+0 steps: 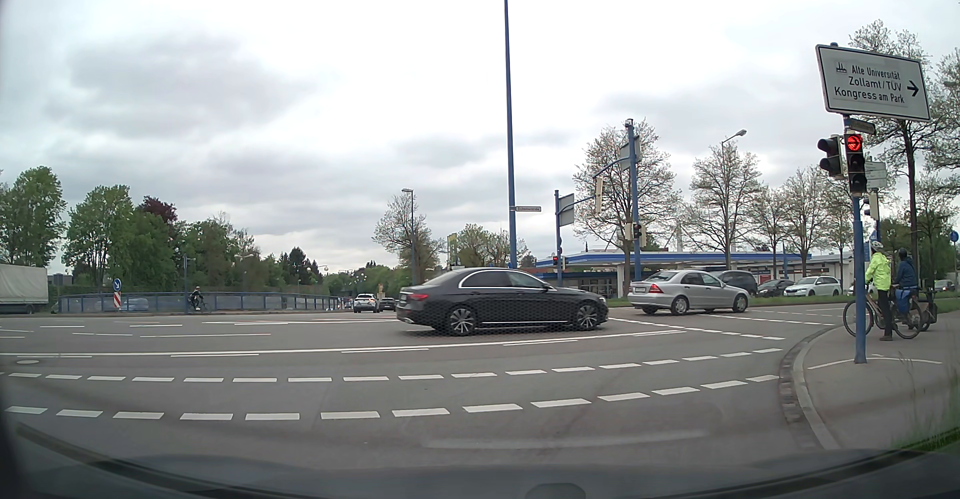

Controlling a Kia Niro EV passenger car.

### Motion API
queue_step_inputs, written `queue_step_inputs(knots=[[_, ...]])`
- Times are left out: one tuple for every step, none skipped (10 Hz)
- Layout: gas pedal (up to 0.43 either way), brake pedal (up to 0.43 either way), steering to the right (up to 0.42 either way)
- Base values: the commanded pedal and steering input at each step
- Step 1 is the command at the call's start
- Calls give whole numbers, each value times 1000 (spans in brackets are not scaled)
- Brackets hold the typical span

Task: Follow the waypoints while adhering to traffic rules and regulations

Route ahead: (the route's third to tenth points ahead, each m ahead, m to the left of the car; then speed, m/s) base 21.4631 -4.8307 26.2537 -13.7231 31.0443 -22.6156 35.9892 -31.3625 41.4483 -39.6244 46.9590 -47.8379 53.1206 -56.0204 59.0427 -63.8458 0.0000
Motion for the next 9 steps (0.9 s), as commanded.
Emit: queue_step_inputs(knots=[[0,244,33],[0,244,33],[0,244,33],[0,244,33],[0,244,33],[0,244,33],[0,244,33],[0,244,33],[0,238,33]])
